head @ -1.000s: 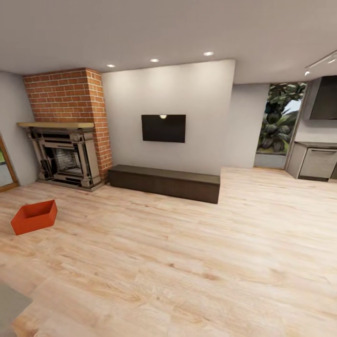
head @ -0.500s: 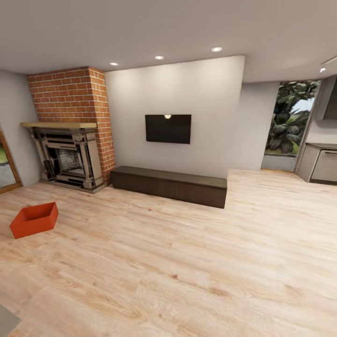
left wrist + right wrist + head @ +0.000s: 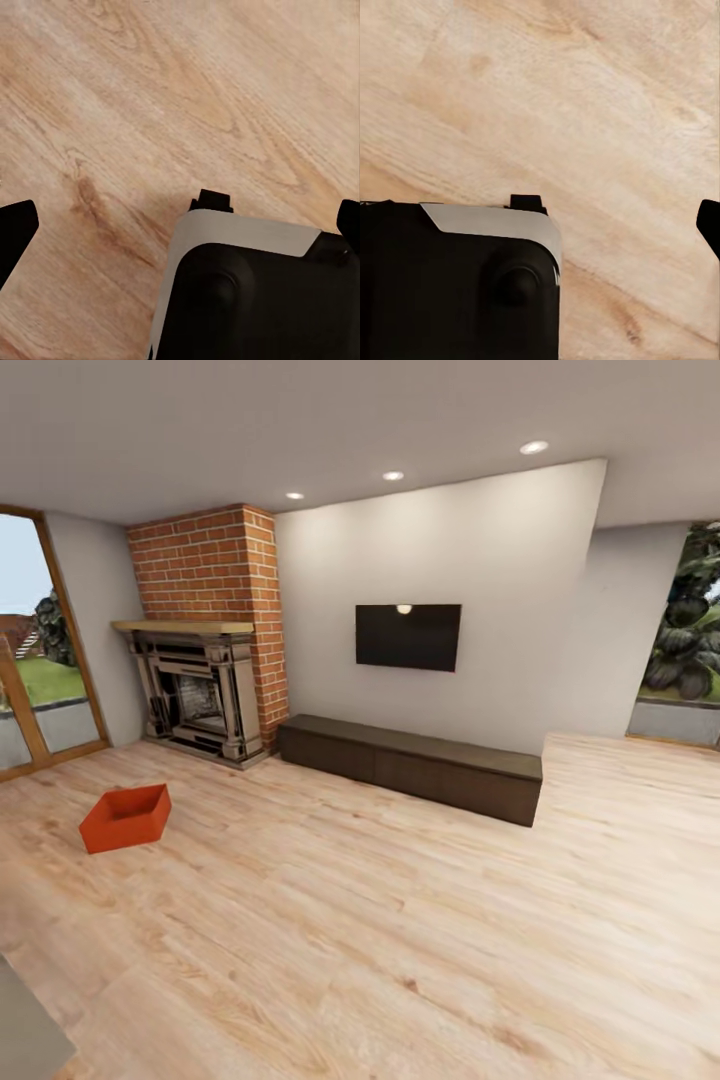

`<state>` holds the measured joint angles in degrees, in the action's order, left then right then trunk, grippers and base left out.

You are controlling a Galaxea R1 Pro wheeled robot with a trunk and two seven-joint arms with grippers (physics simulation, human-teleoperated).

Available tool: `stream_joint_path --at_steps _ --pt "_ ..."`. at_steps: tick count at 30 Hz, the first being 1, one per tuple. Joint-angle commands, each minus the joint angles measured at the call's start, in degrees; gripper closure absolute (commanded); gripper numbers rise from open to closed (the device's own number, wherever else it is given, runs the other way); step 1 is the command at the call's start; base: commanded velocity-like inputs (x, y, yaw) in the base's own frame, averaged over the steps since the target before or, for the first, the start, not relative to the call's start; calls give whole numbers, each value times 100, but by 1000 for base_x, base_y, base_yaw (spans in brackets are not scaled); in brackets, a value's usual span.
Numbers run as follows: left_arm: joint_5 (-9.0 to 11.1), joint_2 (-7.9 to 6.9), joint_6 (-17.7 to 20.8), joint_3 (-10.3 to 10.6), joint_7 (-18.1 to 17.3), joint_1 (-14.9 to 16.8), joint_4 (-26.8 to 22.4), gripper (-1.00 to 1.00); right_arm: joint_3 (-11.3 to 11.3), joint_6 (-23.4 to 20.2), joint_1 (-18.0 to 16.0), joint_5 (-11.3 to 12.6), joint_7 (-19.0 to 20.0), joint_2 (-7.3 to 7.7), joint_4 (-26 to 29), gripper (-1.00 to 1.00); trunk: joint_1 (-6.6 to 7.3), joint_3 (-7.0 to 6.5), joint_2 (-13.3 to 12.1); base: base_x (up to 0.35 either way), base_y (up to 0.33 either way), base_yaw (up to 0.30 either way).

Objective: Move the two storage containers from the living room to the garage. In the garage, place one container on the floor and stack the other container on top of it (either order is fine).

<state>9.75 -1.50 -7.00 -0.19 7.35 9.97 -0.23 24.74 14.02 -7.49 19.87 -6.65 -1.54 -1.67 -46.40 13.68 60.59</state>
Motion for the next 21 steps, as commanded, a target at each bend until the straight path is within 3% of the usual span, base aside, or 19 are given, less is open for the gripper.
stream_joint_path --at_steps 1,9,21 --pt "36 1 -20 2 3 5 6 -100 48 31 -7 43 -9 -4 -18 -100 -4 7 4 318 0 277" --pt "36 1 -20 2 3 5 6 -100 50 31 -7 42 -8 2 -18 -100 -4 7 4 318 0 248" --pt "36 1 -20 2 3 5 5 -100 112 28 -7 3 5 22 -18 -100 -4 7 4 318 0 29"
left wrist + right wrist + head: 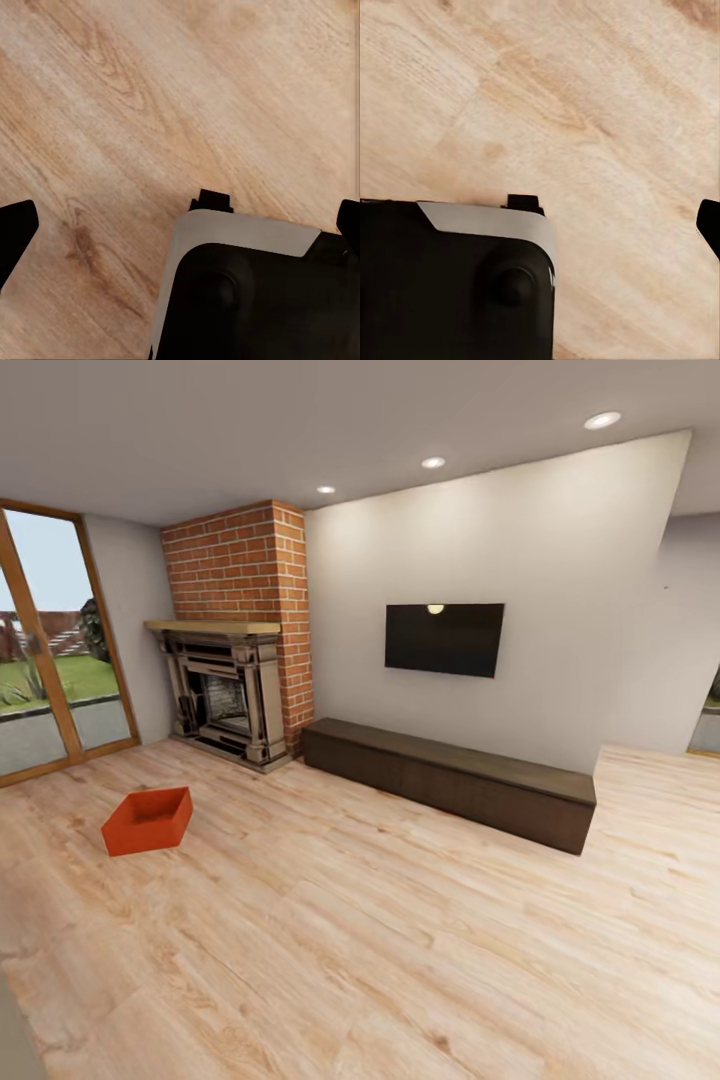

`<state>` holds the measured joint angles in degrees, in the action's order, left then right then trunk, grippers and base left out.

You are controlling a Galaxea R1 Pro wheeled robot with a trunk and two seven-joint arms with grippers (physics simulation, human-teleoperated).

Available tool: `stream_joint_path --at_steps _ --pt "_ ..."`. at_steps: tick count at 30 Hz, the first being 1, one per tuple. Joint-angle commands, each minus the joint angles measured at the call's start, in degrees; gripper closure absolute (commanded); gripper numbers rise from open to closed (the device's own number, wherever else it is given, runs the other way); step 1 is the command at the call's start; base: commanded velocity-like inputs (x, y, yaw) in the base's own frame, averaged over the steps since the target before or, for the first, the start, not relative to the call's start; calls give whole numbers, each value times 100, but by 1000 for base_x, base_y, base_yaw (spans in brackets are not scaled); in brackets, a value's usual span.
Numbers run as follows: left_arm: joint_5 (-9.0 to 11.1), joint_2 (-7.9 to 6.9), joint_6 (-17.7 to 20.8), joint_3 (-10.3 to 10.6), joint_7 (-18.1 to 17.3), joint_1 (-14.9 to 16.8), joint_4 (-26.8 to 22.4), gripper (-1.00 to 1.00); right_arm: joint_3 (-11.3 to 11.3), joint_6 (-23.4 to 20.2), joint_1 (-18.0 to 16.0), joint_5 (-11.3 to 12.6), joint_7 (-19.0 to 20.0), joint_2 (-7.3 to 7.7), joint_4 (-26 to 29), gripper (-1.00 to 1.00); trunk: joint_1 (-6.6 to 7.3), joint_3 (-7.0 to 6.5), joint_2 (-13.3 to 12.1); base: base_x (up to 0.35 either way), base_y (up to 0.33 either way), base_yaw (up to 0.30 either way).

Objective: Move the two storage containers from the living room to the garage. In the garage, place one container on the floor and stack the other container on top of it (either order is fine).

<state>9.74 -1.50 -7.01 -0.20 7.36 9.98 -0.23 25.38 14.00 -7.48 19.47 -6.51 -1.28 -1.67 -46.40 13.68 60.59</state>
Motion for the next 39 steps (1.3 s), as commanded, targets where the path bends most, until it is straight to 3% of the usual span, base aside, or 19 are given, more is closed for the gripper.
stream_joint_path --at_steps 1,12,39 --pt "37 0 -20 2 3 4 5 -100 58 26 -7 40 -14 -4 -18 -100 -4 7 4 318 0 0" --pt "37 0 -20 2 3 4 5 -100 69 34 -7 12 -3 -24 -18 -100 -4 7 4 318 0 22" --pt "37 0 -20 2 3 4 5 -100 15 33 -8 73 -26 -13 -18 -100 -4 7 4 318 0 260"
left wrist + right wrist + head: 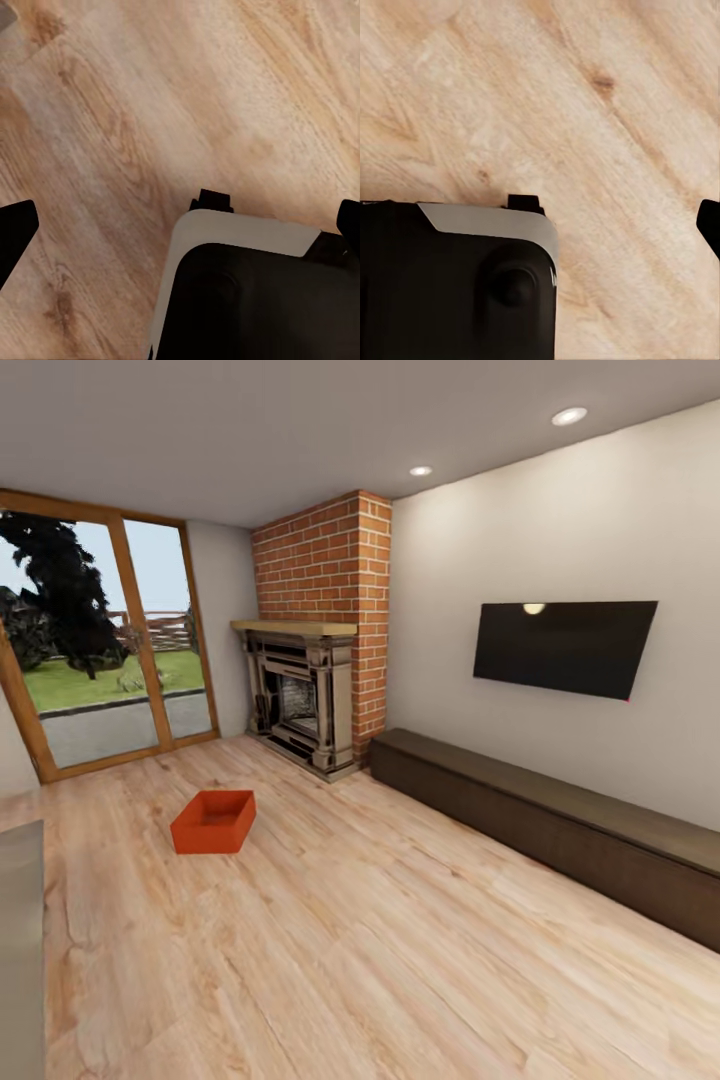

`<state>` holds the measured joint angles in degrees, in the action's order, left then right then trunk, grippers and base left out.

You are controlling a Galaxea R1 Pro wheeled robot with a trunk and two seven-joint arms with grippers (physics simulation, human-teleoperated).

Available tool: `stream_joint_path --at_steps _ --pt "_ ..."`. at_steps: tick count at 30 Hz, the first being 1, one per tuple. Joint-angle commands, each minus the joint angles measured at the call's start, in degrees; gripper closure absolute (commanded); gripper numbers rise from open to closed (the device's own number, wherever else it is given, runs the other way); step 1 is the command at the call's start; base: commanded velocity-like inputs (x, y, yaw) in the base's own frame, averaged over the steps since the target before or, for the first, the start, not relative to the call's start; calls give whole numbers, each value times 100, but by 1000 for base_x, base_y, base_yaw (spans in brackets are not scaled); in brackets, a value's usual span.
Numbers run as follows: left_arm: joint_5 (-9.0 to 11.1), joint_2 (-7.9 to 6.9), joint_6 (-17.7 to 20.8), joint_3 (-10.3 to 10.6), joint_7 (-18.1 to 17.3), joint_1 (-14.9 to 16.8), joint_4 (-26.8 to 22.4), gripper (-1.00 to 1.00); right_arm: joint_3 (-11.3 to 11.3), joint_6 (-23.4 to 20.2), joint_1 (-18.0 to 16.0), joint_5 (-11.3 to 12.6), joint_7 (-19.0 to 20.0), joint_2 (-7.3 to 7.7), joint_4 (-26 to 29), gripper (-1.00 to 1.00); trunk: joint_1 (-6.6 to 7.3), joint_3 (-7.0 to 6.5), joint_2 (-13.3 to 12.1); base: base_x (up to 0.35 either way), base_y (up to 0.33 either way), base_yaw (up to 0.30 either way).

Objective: Move the two storage containers from the living room to the garage. In the garage, place one container on the floor and stack the other container on top of it (either order is fine).

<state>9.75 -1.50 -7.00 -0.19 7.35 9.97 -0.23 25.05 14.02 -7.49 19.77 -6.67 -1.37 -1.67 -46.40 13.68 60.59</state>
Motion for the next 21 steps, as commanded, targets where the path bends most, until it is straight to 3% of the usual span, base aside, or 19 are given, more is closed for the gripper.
stream_joint_path --at_steps 1,21 --pt "36 1 -20 2 3 5 6 -100 47 31 -7 43 -10 -4 -18 -100 -4 7 4 318 0 268" --pt "36 1 -20 2 3 5 6 -100 35 31 -7 53 -10 5 -18 -100 -4 7 4 318 0 267"
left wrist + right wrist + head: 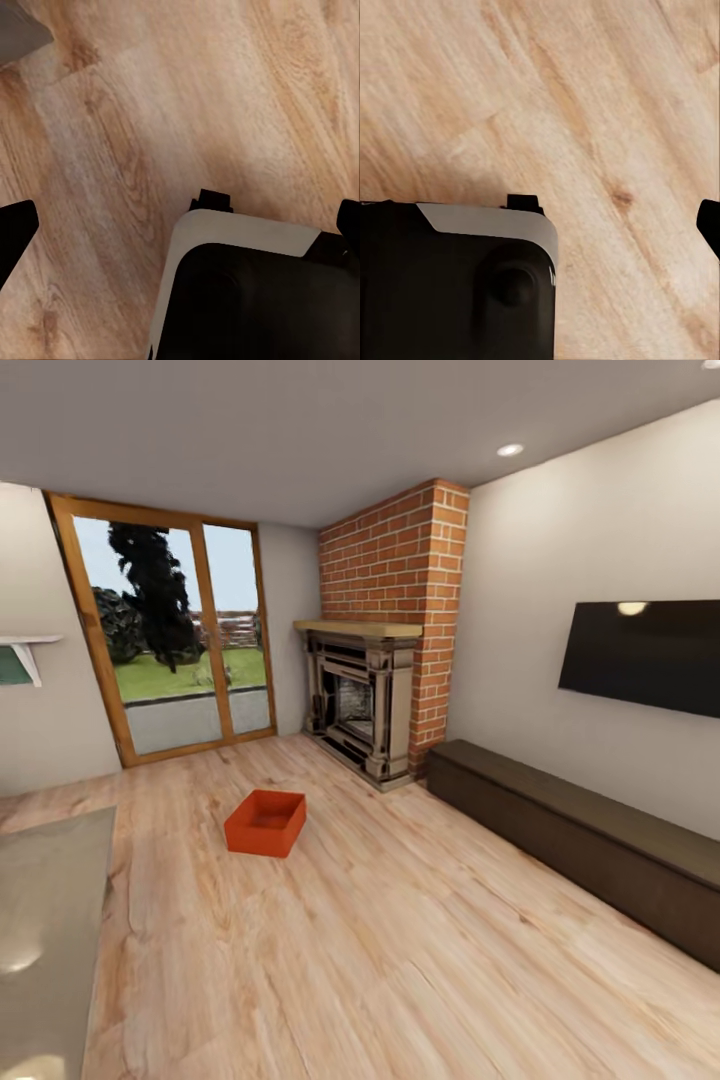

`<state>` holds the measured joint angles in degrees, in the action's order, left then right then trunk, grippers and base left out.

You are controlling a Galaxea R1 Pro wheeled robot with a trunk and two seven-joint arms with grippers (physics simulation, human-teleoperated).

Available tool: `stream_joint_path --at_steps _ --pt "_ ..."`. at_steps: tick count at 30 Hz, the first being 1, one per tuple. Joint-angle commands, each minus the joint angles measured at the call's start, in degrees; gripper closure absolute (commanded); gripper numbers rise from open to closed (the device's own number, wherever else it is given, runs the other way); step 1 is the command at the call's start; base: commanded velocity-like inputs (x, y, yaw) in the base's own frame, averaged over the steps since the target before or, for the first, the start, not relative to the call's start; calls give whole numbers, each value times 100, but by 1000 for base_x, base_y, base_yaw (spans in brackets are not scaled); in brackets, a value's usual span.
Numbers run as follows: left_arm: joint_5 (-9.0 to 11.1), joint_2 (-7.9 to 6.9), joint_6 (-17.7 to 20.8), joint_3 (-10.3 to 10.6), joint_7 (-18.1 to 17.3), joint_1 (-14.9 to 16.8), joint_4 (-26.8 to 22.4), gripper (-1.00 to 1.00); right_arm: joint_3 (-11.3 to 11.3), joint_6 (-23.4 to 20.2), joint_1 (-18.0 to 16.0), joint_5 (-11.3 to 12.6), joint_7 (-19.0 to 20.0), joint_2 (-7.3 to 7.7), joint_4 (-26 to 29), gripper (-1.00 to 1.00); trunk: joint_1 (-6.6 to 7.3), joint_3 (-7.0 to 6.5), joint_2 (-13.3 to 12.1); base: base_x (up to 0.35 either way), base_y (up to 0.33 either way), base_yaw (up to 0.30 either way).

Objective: Move the two storage containers from the living room to the garage. In the garage, place one container on the floor and stack the other container on top of it (either order is fine).

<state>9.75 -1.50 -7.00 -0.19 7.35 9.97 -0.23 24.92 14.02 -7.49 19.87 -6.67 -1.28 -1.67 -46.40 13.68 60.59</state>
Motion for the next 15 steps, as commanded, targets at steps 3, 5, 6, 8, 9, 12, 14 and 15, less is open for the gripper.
stream_joint_path --at_steps 3,5,6,8,9,12,14,15 --pt "36 1 -20 2 3 5 6 -100 48 31 -7 43 -10 -4 -18 -100 -4 7 4 318 0 254" --pt "36 1 -20 2 3 5 6 -100 48 31 -7 43 -10 -4 -18 -100 -4 7 4 318 0 236" --pt "36 1 -20 2 3 5 6 -100 48 30 -7 43 -10 -4 -18 -100 -4 7 4 318 0 200" --pt "36 1 -20 2 3 5 6 -100 48 30 -7 43 -8 -4 -18 -100 -4 7 4 318 0 121" --pt "36 1 -20 2 3 5 6 -100 48 31 -7 43 11 -4 -18 -100 -4 7 4 318 0 39" --pt "36 1 -20 2 3 5 3 -100 54 26 -7 36 29 -4 -18 -100 -4 7 4 318 0 18" --pt "36 0 -20 2 3 5 4 -100 56 25 -7 21 19 -4 -18 -100 -4 7 4 318 0 4" --pt "36 0 -20 2 3 5 5 -100 72 27 -7 15 3 -10 -18 -100 -4 7 4 318 0 2"
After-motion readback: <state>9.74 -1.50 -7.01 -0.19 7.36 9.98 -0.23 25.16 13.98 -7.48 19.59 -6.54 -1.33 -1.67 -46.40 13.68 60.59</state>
